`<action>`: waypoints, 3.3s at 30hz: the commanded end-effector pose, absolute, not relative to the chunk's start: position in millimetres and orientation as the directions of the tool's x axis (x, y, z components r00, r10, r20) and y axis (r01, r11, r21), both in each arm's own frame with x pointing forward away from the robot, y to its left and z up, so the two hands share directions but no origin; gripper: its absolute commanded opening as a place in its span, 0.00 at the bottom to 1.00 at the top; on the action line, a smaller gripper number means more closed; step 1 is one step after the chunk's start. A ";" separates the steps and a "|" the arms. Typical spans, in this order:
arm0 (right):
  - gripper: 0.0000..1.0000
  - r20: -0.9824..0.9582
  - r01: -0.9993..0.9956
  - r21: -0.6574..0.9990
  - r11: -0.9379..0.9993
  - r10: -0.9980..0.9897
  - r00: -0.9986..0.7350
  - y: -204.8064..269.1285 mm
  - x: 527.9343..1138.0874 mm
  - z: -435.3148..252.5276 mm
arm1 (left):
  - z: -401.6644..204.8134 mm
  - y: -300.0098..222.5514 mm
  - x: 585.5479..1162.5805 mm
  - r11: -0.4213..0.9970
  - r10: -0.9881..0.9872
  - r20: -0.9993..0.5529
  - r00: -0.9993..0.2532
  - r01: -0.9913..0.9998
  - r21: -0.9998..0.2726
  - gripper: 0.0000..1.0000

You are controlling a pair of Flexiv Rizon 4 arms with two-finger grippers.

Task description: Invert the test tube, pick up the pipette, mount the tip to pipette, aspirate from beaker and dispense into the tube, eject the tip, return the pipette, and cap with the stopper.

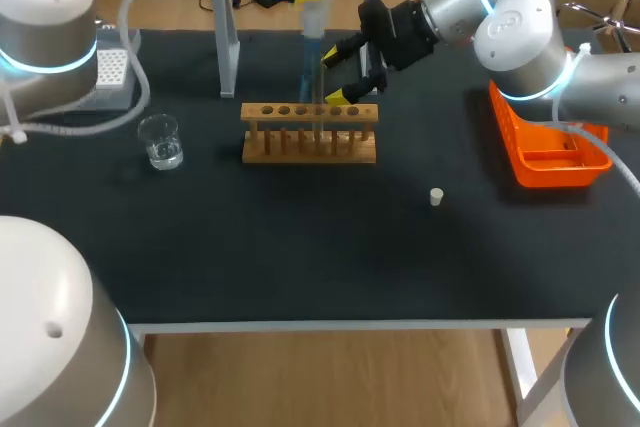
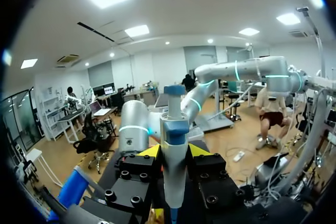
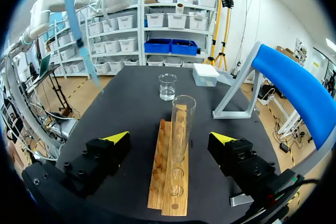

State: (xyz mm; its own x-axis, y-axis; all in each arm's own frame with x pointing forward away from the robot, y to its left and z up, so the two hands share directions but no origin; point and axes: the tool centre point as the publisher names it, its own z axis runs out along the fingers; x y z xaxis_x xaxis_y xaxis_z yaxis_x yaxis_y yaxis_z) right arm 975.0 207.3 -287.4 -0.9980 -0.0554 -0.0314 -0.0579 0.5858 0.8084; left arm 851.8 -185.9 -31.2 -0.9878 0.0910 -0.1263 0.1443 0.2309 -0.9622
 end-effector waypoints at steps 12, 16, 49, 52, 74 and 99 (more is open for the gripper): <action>1.00 -0.031 -0.058 0.808 0.586 -0.057 -0.998 206.8 975.6 -287.6 | -82.8 -180.1 830.0 0.174 0.110 -0.104 -0.989 0.122 -0.977 0.00; 1.00 -0.031 -0.058 0.808 0.586 -0.057 -0.998 206.8 975.6 -287.6 | -93.9 -176.7 828.5 0.162 0.107 -0.089 -0.990 0.106 -0.981 0.00; 1.00 -0.031 -0.058 0.808 0.586 -0.057 -0.998 206.8 975.6 -287.6 | -109.5 -184.0 827.1 0.145 0.022 -0.067 -0.997 0.070 -0.987 0.00; 1.00 -0.031 -0.058 0.808 0.586 -0.057 -0.998 206.8 975.6 -287.6 | -109.5 -184.0 827.1 0.145 0.022 -0.067 -0.997 0.070 -0.987 0.00; 1.00 -0.050 -0.034 0.894 0.446 0.023 -0.998 83.7 916.8 -238.1 | -109.5 -184.0 827.1 0.145 0.022 -0.067 -0.997 0.070 -0.987 0.00; 1.00 -0.007 -0.015 0.924 0.381 -0.022 -1.000 87.6 866.3 -230.2 | -109.5 -184.0 827.1 0.145 0.022 -0.067 -0.997 0.070 -0.987 0.00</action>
